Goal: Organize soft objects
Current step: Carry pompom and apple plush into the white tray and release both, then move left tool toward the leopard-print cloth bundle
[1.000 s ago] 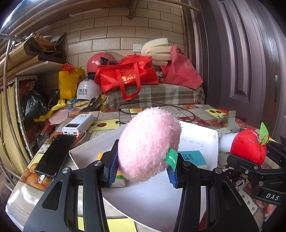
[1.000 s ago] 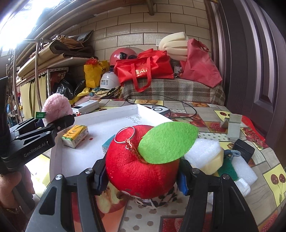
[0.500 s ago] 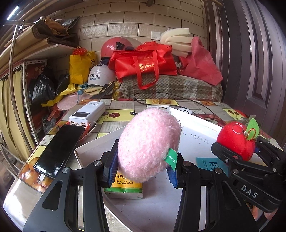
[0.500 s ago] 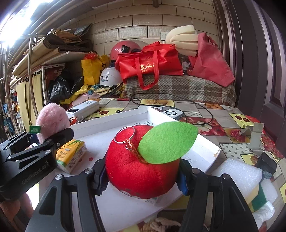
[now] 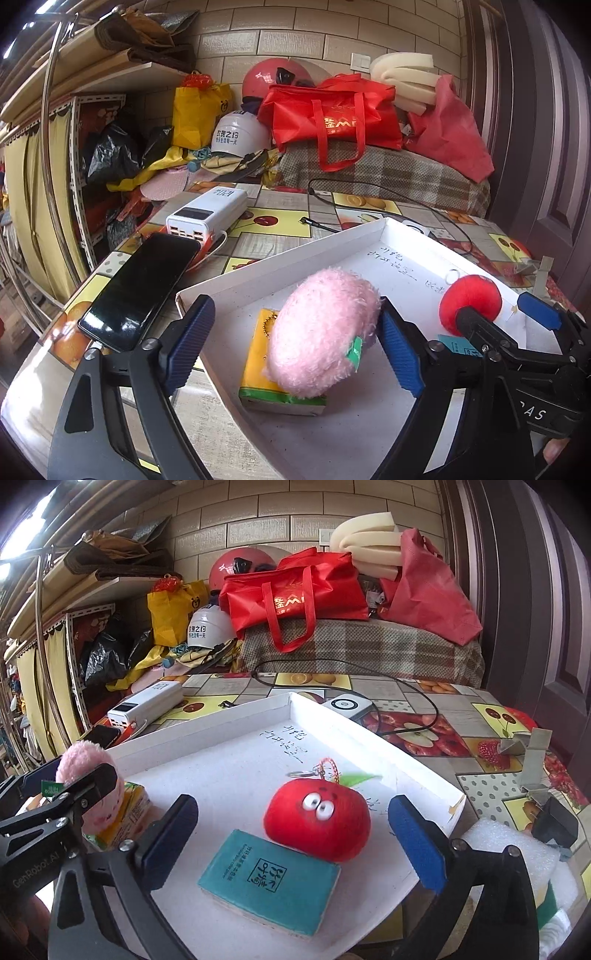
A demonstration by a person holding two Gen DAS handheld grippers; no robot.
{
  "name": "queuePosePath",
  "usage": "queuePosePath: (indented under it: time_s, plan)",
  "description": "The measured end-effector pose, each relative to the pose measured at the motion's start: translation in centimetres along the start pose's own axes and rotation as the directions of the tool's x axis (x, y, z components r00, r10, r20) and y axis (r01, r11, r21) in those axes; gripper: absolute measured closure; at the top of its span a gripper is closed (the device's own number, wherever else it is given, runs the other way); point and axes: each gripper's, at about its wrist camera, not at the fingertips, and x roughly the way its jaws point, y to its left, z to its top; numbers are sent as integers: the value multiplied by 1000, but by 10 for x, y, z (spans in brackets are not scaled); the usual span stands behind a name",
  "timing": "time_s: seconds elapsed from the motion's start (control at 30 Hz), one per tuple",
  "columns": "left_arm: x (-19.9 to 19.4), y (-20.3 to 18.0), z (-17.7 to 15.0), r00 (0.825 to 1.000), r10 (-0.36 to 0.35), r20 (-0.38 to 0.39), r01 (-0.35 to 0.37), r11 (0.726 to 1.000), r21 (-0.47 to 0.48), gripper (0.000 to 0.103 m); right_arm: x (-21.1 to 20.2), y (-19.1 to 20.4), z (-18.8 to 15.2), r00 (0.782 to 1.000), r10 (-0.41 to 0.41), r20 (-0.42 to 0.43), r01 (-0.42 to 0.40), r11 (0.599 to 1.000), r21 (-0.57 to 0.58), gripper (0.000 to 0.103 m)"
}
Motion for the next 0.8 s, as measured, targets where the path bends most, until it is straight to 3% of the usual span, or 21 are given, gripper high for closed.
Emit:
queuePosePath:
  time_s: [0.2, 0.57, 0.8]
  plan:
    - [0, 9, 0, 1000, 2, -2, -2, 999, -45, 0, -2, 0, 1, 1000, -3, 27, 3, 1000, 1, 0]
    - [-18, 8, -2, 996, -2, 90, 6, 999, -41, 0, -26, 12, -3, 989, -9, 146, 18, 998, -59, 0]
    - [-30, -9, -4, 982, -121, 145, 112, 991, 68, 0, -42, -2, -11, 987, 21, 158, -20, 1000, -9, 0]
